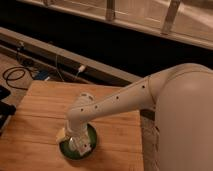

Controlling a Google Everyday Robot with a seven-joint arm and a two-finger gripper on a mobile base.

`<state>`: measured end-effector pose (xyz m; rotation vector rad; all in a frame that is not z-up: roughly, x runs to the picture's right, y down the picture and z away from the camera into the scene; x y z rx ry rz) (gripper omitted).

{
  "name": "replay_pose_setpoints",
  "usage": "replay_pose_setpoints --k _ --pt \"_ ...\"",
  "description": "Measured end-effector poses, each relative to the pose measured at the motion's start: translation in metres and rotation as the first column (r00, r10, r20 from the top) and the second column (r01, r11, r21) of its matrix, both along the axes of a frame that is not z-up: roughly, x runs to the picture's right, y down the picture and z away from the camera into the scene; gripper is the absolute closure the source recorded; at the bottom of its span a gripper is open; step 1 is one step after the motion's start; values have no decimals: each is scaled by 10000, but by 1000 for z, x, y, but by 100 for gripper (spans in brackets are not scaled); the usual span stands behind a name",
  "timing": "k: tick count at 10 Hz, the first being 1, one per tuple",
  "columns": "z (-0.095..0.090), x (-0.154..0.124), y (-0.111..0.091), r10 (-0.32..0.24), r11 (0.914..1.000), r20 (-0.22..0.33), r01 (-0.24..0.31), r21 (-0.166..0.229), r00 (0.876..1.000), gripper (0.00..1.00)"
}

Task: Place the bottle in the ceramic bowl

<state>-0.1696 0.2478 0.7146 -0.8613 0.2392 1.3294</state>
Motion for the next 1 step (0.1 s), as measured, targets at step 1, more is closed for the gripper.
replay_pose_setpoints --k 1 --pt "0 0 0 0 10000 1 0 1 10000 20"
